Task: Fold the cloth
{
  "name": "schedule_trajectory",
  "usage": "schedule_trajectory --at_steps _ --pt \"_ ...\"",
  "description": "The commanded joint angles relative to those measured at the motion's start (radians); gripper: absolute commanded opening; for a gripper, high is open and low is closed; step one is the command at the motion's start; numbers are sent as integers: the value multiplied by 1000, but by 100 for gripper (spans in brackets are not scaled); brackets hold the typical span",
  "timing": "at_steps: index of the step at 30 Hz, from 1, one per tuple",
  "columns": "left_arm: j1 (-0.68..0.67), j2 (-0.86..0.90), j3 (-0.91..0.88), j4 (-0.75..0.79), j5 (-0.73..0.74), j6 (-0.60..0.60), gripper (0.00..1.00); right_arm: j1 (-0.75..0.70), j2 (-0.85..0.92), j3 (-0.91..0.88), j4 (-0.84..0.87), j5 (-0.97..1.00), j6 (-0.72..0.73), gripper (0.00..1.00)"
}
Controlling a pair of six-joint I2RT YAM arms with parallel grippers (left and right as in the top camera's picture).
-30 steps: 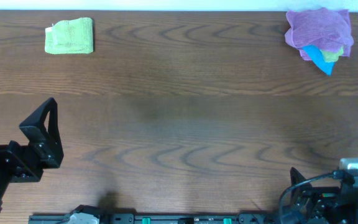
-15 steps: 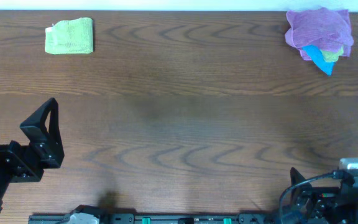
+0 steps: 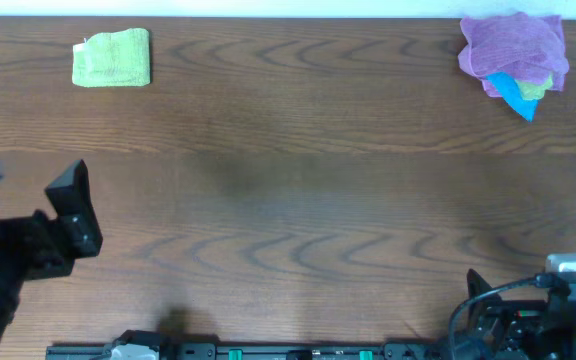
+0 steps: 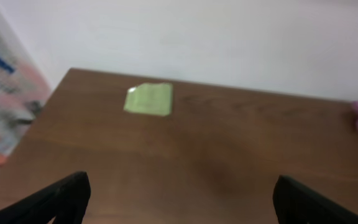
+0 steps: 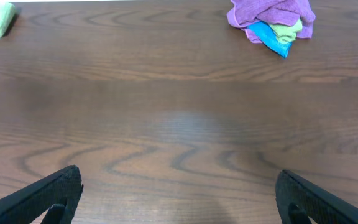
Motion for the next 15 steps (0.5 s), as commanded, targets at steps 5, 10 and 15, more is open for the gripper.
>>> schedule_trajectory --at_steps 5,10,15 --pt "134 -221 -430 205 83 125 95 -5 -2 8 -1 11 -8 99" --pt "188 -430 -763 359 112 142 95 -5 -2 8 -1 11 -8 99" --pt "241 -617 -1064 519 167 165 95 -5 -2 8 -1 11 -8 99"
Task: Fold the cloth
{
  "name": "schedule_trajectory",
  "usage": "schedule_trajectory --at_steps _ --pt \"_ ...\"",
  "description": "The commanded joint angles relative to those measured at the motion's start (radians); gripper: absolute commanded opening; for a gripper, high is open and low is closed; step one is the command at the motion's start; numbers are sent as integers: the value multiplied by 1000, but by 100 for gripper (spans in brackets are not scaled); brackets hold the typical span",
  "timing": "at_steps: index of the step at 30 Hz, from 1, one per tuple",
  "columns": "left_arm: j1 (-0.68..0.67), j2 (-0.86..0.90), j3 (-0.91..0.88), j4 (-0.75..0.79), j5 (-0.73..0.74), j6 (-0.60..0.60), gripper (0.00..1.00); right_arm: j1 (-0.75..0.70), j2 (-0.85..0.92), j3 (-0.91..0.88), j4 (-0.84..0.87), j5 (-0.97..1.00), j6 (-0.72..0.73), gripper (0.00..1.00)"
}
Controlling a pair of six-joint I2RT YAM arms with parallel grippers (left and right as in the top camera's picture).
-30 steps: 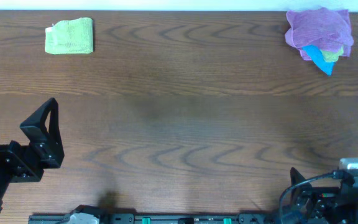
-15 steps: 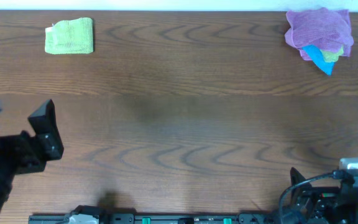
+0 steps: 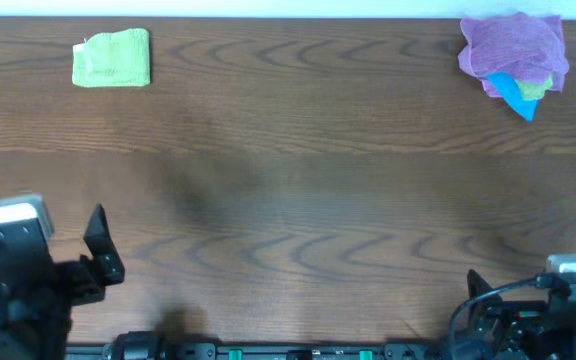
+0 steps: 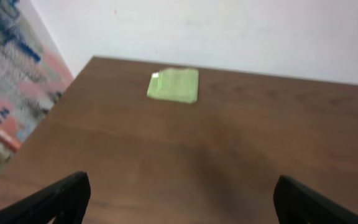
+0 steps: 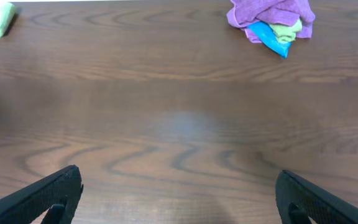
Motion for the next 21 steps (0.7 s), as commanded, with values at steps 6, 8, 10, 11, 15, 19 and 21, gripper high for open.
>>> schedule_trajectory --at_steps 6,8,10,11,15,19,21 --pt "59 -222 -424 246 153 108 95 -5 -1 6 1 11 -8 99" --pt "72 -260 -517 316 182 110 95 -5 -1 6 1 11 -8 99" --pt "85 -293 -610 389 213 109 96 -5 -1 6 1 11 -8 99" --pt "90 -307 -658 425 231 110 95 -5 -1 6 1 11 -8 99" --pt "109 -347 -818 564 283 109 95 -5 -1 6 1 11 -8 99" --pt "132 -371 -950 685 321 109 95 -5 -1 6 1 11 -8 99" --pt "142 -380 -1011 745 336 109 95 -5 -1 6 1 11 -8 99"
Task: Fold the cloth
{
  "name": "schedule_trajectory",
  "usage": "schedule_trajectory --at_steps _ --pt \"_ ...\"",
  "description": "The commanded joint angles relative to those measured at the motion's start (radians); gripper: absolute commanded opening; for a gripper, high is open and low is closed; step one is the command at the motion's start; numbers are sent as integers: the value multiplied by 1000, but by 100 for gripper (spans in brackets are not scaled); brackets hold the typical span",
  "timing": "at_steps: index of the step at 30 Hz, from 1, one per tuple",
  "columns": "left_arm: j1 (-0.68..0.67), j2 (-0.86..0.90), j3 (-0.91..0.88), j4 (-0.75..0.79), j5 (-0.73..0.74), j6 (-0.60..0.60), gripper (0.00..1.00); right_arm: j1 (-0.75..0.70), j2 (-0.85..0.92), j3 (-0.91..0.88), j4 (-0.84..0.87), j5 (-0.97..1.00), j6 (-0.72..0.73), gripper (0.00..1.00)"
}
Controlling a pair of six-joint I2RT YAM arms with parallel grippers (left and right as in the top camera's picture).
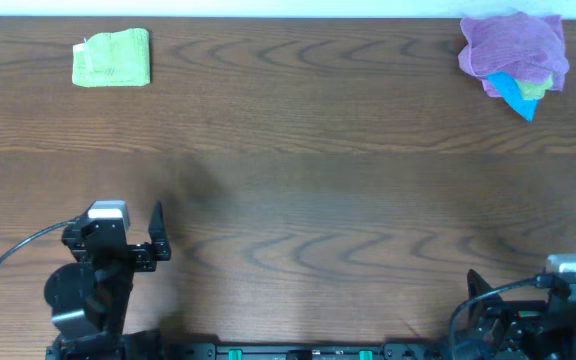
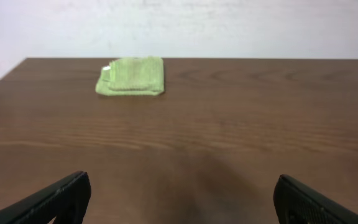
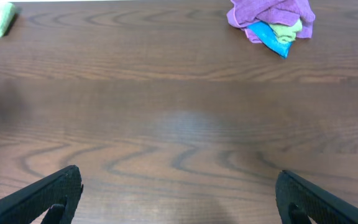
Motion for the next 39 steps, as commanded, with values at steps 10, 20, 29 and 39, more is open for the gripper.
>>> schedule_trajectory --at_steps 10,20,29,39 --pt "27 -33 -243 241 88 -6 95 -5 -1 6 2 11 -8 99" --pt "-20 -33 -274 256 31 -6 95 -5 -1 6 2 11 -8 99" --pt "-64 -33 -322 273 9 -14 96 -5 -1 6 2 11 -8 99" --pt "-63 -33 -349 268 -83 -145 95 -5 -1 6 2 11 -8 99"
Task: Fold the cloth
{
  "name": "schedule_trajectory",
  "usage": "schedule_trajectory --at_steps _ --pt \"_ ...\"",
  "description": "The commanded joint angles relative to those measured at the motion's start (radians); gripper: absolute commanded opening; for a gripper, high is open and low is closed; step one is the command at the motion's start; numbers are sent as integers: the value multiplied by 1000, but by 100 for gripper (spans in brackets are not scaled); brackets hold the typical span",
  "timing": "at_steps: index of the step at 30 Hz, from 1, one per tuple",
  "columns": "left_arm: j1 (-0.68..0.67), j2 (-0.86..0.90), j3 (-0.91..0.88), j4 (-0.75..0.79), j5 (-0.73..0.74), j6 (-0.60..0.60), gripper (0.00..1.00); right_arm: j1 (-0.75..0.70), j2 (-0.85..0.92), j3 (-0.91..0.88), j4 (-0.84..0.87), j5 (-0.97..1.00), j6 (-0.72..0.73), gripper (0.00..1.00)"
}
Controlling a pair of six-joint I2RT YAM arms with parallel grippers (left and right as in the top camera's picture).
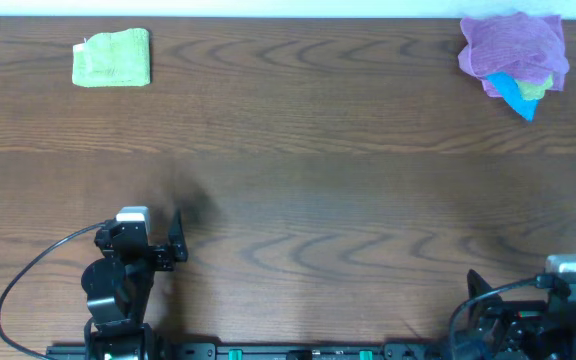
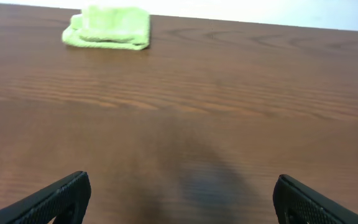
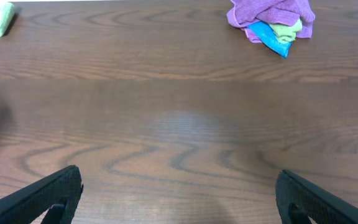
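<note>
A folded light-green cloth (image 1: 111, 57) lies at the table's far left corner; it also shows in the left wrist view (image 2: 107, 27) and at the edge of the right wrist view. A crumpled pile of purple, blue and green cloths (image 1: 514, 55) sits at the far right (image 3: 272, 22). My left gripper (image 2: 179, 202) is open low over bare wood near the front left, far from both. My right gripper (image 3: 179, 199) is open at the front right, holding nothing.
The brown wooden table (image 1: 298, 170) spreads between the two arms and the cloths. The left arm's base and cable (image 1: 108, 290) sit at the front edge, the right arm's base (image 1: 548, 310) at the front right corner. A white wall runs behind the far edge.
My left arm has shifted slightly right at the front edge and its camera sits lower to the table, with the green cloth higher in its view. The right arm and cloths are unchanged.
My left gripper, open, stood at the table's left edge, looking down at the green cloth. It was then nearer the front left corner, then at the front edge facing the far side, and now lower there. The right arm stayed put.
</note>
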Motion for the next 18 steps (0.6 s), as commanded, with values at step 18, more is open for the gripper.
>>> schedule_trajectory --at_steps 18 --pt "-3 -24 -63 22 -97 -101 95 -5 -2 6 2 11 -8 99"
